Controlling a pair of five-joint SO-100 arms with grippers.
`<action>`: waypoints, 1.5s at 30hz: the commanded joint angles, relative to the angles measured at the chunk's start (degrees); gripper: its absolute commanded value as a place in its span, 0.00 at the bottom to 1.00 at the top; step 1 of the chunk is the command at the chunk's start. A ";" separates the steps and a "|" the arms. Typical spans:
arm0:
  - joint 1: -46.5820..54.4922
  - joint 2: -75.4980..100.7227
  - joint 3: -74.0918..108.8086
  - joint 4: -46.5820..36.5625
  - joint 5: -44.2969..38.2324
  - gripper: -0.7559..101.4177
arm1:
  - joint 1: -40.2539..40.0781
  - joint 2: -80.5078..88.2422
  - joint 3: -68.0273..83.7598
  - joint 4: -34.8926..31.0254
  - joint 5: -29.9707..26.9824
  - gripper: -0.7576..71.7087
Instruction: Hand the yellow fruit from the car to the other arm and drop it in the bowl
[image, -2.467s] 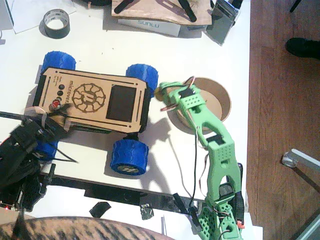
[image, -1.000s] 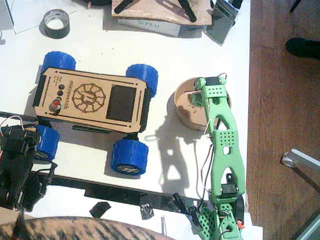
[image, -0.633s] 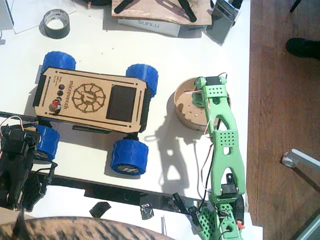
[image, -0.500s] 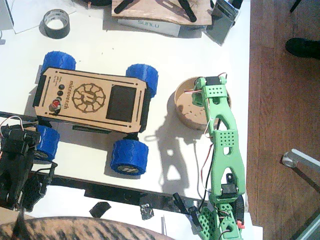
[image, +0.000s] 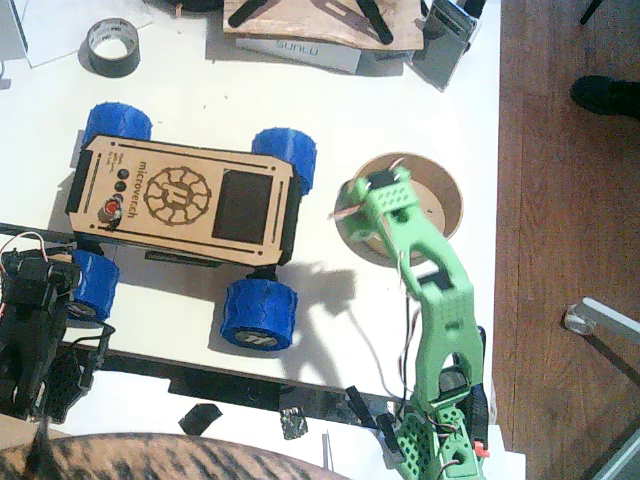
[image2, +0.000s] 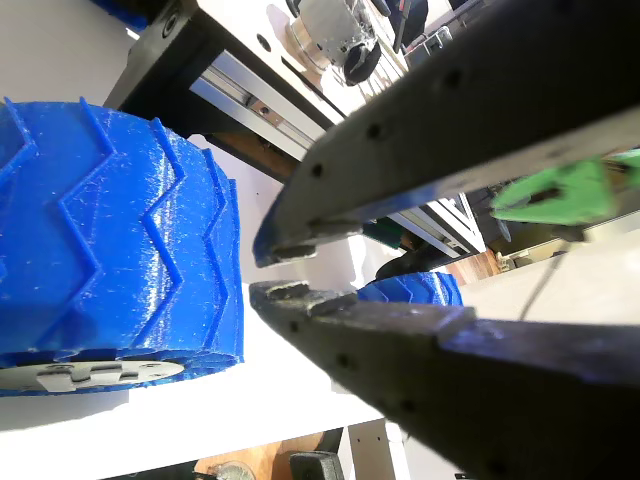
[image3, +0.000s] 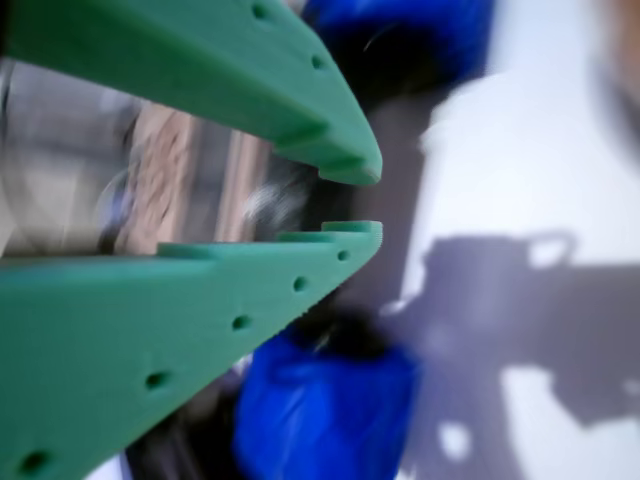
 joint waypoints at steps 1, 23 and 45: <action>0.44 0.44 -0.18 0.09 0.70 0.01 | -2.02 12.83 9.84 -3.78 -2.20 0.01; 0.44 1.05 -0.18 0.53 0.70 0.03 | 0.53 85.34 78.05 -29.00 -10.20 0.01; 0.44 1.58 -0.18 0.70 0.70 0.03 | -5.45 108.81 96.15 -19.95 -13.45 0.01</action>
